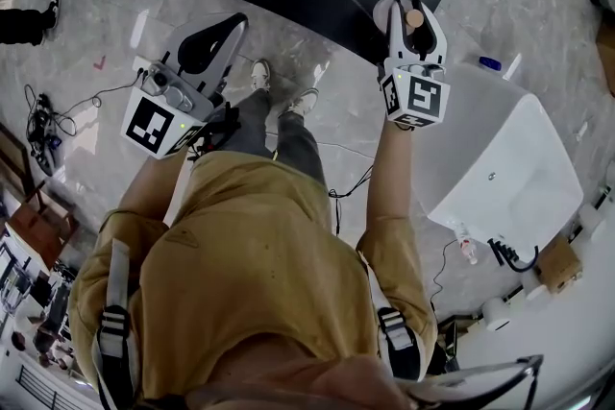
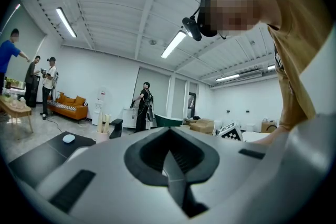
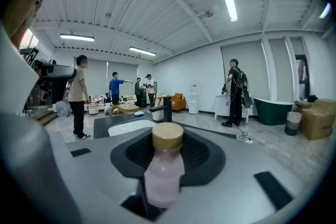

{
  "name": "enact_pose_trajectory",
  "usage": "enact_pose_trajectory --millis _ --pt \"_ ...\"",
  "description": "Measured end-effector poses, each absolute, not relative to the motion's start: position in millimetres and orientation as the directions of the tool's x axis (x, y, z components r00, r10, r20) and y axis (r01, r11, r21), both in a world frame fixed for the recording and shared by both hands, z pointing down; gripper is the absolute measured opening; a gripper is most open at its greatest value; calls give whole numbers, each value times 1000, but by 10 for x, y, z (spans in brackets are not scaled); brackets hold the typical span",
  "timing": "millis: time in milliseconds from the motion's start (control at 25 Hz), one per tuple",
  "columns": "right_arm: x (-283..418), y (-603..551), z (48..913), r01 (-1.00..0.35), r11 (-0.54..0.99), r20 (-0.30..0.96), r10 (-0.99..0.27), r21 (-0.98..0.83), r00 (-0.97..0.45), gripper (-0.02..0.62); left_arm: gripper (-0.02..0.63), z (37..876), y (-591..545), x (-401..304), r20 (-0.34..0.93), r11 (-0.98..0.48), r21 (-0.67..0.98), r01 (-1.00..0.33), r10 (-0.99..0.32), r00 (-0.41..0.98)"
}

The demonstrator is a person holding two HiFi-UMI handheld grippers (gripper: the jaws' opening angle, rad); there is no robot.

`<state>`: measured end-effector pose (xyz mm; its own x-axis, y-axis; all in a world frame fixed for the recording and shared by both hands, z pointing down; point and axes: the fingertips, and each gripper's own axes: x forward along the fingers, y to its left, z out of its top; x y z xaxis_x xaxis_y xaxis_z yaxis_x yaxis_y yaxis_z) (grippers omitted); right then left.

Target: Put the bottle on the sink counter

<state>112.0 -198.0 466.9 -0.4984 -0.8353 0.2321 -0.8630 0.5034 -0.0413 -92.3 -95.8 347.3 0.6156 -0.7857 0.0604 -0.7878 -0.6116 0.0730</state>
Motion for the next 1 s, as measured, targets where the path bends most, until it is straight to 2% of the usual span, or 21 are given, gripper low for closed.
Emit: enact_pose_trajectory --millis 1000 --pt "1085 -2181 4940 -863 504 272 -826 -38 -495 121 2 3733 -1159 -873 78 -621 107 -776 -773 629"
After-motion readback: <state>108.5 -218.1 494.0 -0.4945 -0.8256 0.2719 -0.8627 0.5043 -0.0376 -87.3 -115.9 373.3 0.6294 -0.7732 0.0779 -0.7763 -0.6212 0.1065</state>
